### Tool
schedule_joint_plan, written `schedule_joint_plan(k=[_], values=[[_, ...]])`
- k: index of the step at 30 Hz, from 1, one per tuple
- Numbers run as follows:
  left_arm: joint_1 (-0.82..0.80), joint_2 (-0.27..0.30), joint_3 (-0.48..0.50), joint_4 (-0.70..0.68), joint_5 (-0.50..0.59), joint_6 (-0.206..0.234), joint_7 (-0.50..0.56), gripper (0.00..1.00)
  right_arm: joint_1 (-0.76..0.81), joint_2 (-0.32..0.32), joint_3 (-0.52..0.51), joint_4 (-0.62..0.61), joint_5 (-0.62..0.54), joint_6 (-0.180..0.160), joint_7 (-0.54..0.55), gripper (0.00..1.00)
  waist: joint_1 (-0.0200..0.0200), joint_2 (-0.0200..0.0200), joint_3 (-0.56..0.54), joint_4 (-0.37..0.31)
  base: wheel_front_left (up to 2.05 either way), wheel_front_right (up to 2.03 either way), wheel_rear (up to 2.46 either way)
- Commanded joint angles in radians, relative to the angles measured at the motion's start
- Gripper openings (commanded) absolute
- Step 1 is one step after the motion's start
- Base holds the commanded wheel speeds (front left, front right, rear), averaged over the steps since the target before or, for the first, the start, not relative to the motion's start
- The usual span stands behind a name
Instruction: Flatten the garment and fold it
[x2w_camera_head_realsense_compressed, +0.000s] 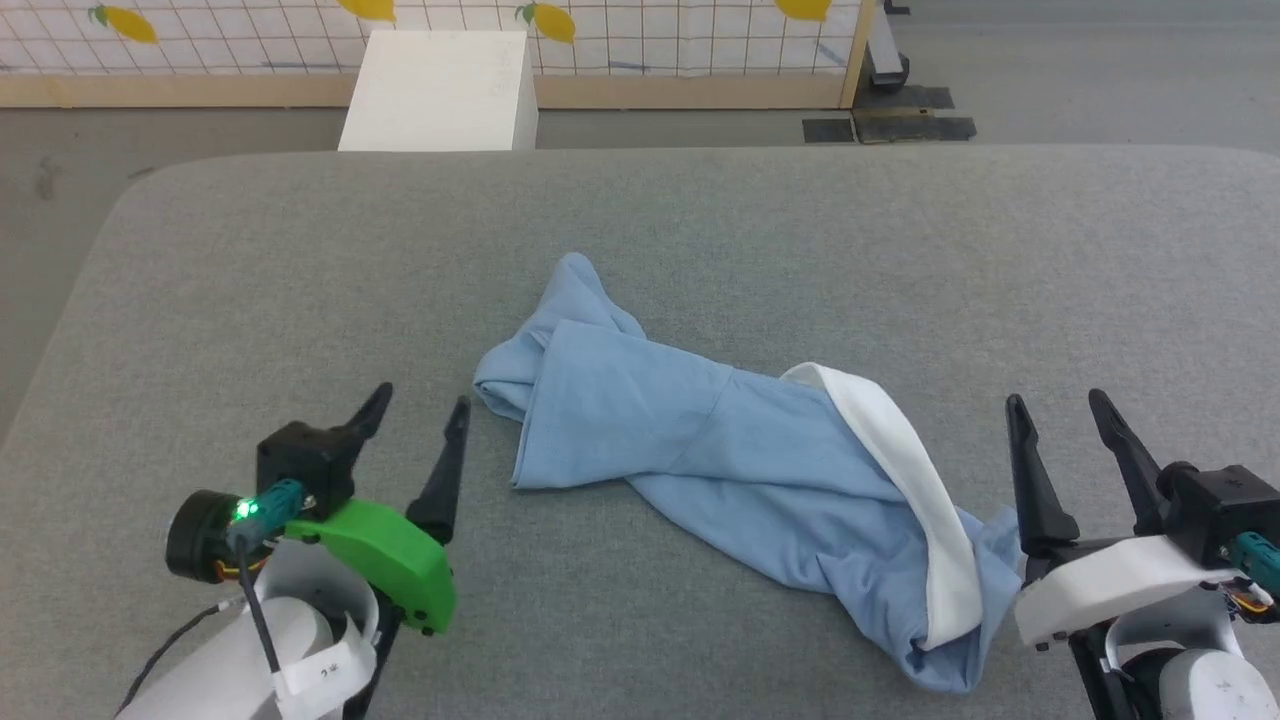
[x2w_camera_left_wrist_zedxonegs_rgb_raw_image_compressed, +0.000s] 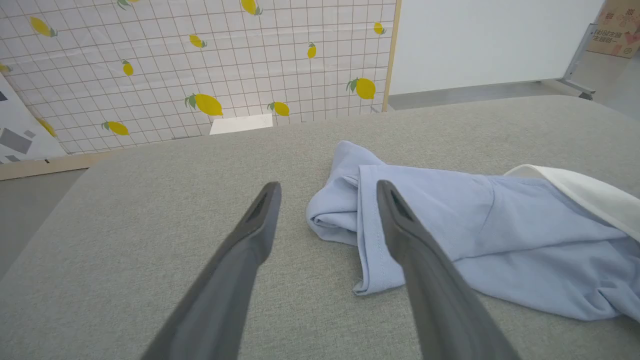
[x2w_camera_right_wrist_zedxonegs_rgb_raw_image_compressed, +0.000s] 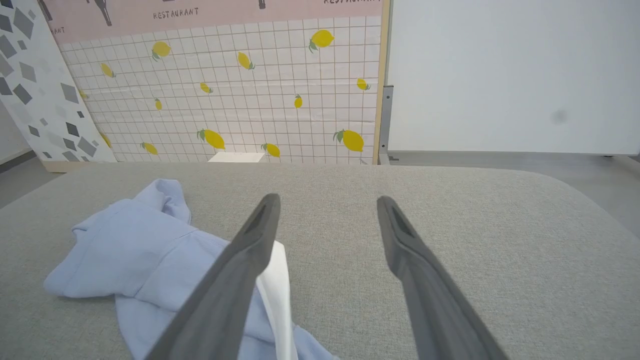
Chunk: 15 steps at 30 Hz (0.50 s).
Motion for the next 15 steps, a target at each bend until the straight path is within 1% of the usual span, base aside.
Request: schedule_joint_plan(k=[1, 6, 10, 13, 15], values=[[-0.002, 0.004, -0.005, -0.008, -0.015, -0.006, 0.023, 1.0, 0.011, 0.002, 0.004, -0.006, 0.004, -0.002, 0.004, 1.0, 0.0, 0.0, 0.012, -0.004, 0.0, 0.0, 0.0], [-0.069, 0.015, -0.051, -0.021, -0.069, -0.063, 0.212, 1.0, 0.005, 0.002, 0.007, -0.018, 0.0, -0.002, 0.002, 1.0, 0.0, 0.0, 0.066, -0.022, 0.0, 0.0, 0.0], [-0.14, 0.012, -0.077, -0.017, -0.119, -0.095, 0.371, 1.0, 0.001, 0.002, 0.006, -0.025, -0.001, -0.002, -0.005, 1.0, 0.0, 0.0, 0.12, -0.044, 0.0, 0.0, 0.0], [-0.189, 0.006, -0.083, 0.006, -0.161, -0.099, 0.477, 1.0, -0.004, 0.002, 0.008, -0.029, -0.003, -0.002, -0.014, 1.0, 0.0, 0.0, 0.164, -0.062, 0.0, 0.0, 0.0], [-0.218, 0.004, -0.082, 0.031, -0.181, -0.09, 0.536, 1.0, -0.009, 0.002, 0.009, -0.03, -0.004, -0.002, -0.021, 1.0, 0.0, 0.0, 0.189, -0.074, 0.0, 0.0, 0.0]])
